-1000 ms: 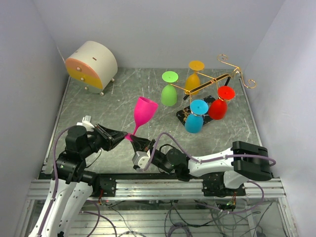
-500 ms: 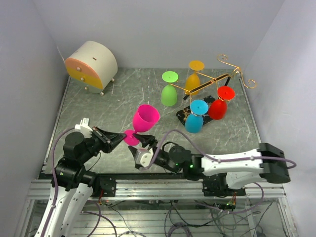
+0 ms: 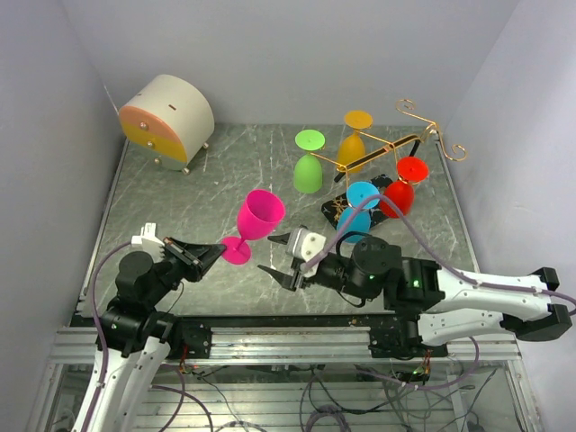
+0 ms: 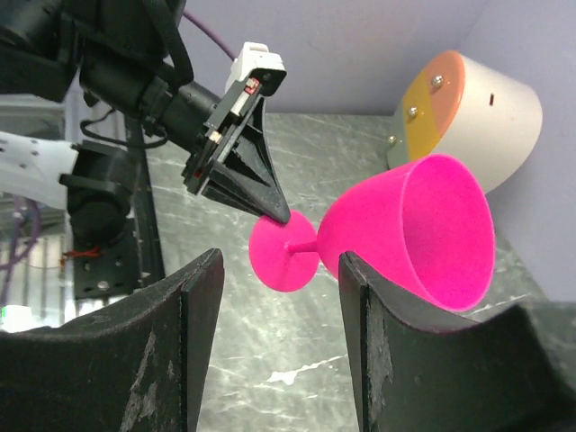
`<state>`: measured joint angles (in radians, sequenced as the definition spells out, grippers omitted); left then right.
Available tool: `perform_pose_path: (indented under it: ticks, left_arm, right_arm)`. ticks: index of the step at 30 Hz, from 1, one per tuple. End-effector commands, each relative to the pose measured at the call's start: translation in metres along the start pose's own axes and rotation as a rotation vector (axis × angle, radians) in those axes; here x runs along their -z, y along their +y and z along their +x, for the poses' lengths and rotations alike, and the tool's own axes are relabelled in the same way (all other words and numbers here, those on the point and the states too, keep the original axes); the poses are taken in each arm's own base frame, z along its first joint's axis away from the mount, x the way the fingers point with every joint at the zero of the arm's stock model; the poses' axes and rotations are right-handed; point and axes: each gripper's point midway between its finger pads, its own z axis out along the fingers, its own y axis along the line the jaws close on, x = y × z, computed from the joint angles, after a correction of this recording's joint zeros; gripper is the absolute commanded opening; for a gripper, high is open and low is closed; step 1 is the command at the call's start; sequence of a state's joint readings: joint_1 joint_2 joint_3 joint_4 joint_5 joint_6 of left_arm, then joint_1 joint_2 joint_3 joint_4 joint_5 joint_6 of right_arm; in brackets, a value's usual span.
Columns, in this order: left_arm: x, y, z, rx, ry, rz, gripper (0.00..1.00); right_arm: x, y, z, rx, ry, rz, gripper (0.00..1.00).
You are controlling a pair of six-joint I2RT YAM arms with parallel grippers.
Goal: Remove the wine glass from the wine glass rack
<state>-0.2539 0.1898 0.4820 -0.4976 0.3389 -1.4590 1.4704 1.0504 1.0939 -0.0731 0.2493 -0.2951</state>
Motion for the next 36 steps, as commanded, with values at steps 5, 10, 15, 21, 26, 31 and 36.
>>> perform_pose_path:
  ticks: [5, 10, 15, 21, 26, 31, 36]
  left_arm:
    - [0.008, -0.018, -0.014, -0.114, -0.092, 0.065, 0.07]
    - [0.014, -0.022, -0.019, -0.191, -0.13, 0.058, 0.07]
    - [0.019, -0.026, -0.022, -0.248, -0.152, 0.047, 0.07]
    - [0.027, -0.029, -0.028, -0.301, -0.195, 0.041, 0.07]
    - [0.031, -0.031, -0.031, -0.335, -0.221, 0.041, 0.07]
    - [0.034, -0.034, -0.032, -0.352, -0.233, 0.059, 0.07]
    - [0.041, -0.04, -0.035, -0.371, -0.267, 0.083, 0.07]
  right_arm:
    - [0.006, -0.019, -0.031, -0.152, 0.092, 0.059, 0.53]
    - [-0.015, -0.043, -0.041, -0.106, 0.191, 0.18, 0.53]
    - [-0.033, -0.088, -0.065, -0.201, 0.16, 0.24, 0.53]
    - [-0.029, -0.174, -0.067, -0.496, 0.091, 0.209, 0.46]
    - [-0.022, -0.185, -0.052, -0.597, 0.142, 0.143, 0.42]
    - [-0.013, -0.19, -0.04, -0.632, 0.161, 0.155, 0.43]
    - [-0.02, -0.166, -0.022, -0.667, 0.217, 0.009, 0.43]
